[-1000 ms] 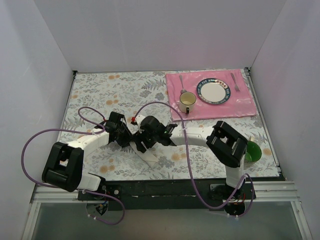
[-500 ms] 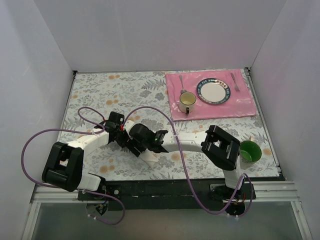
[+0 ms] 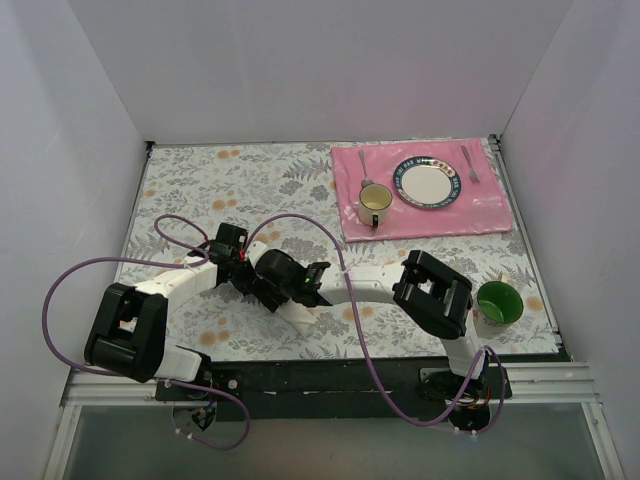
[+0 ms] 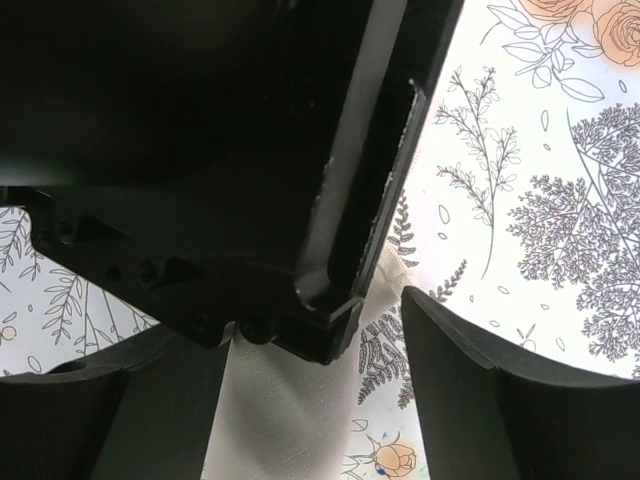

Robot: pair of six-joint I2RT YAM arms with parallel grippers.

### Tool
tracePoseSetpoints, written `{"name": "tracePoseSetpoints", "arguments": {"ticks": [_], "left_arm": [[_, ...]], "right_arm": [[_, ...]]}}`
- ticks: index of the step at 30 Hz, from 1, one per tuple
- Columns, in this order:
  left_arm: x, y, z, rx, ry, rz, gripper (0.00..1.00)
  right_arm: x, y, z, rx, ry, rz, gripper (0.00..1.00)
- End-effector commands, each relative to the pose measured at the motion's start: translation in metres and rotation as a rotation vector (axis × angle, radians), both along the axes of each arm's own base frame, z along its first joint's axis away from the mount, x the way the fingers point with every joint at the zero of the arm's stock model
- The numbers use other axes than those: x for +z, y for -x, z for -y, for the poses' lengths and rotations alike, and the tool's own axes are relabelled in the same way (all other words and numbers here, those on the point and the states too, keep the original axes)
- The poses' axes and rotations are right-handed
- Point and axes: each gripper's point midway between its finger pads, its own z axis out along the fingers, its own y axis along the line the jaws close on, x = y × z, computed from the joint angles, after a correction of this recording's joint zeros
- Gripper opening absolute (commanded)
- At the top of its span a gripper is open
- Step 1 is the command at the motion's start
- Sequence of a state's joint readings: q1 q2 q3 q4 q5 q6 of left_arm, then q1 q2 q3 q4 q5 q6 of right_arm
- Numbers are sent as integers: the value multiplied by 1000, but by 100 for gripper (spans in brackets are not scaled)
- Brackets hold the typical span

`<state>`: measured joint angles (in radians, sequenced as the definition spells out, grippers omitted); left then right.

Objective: Fold the napkin, place the utensils inside, and roll it up
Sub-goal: Roll the napkin with the utensil

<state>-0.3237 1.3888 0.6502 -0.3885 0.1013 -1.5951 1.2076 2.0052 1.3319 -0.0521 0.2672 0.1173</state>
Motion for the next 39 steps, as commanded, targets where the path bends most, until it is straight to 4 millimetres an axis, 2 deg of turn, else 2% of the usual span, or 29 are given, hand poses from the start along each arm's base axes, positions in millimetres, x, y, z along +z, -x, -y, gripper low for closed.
{"name": "tracePoseSetpoints", "arguments": {"ticks": [1, 6, 12, 16, 20, 22, 24, 29, 32, 33, 34, 35, 36, 39], "left_arm": [[-3, 3, -3, -8, -37, -10, 33], [-1, 2, -2, -5, -33, -5, 33], [0, 3, -1, -4, -20, -11, 34], [1, 6, 2, 3, 5, -18, 35], [1, 7, 0, 14, 20, -19, 38], [1, 7, -3, 24, 22, -18, 40], [4, 7, -7, 40, 31, -7, 45], [12, 3, -12, 56, 42, 33, 56], [16, 1, -14, 51, 30, 51, 63], [17, 1, -15, 41, 24, 57, 64], [19, 1, -15, 36, 21, 64, 64], [18, 2, -15, 32, 17, 61, 65], [18, 1, -15, 23, 18, 63, 66], [12, 3, -12, 6, 26, 46, 66]], "right_arm": [[-14, 18, -8, 63, 24, -28, 73], [-18, 26, -3, 84, 15, -57, 73], [-45, 28, 19, 39, 97, -68, 72], [-54, 20, 27, -2, 136, -37, 62], [-56, 15, 29, -19, 139, -37, 47], [-55, 14, 30, -21, 113, -57, 40], [-43, 9, 27, -23, 57, -67, 36], [-20, 20, 10, 78, -106, -198, 26], [-11, 23, 5, 120, -190, -308, 25], [-11, 15, 8, 111, -212, -337, 25], [-7, 21, 5, 150, -245, -399, 25], [-11, 13, 10, 123, -264, -458, 25], [-8, 23, 8, 173, -302, -549, 24], [-2, 15, 7, 156, -423, -679, 24]]}}
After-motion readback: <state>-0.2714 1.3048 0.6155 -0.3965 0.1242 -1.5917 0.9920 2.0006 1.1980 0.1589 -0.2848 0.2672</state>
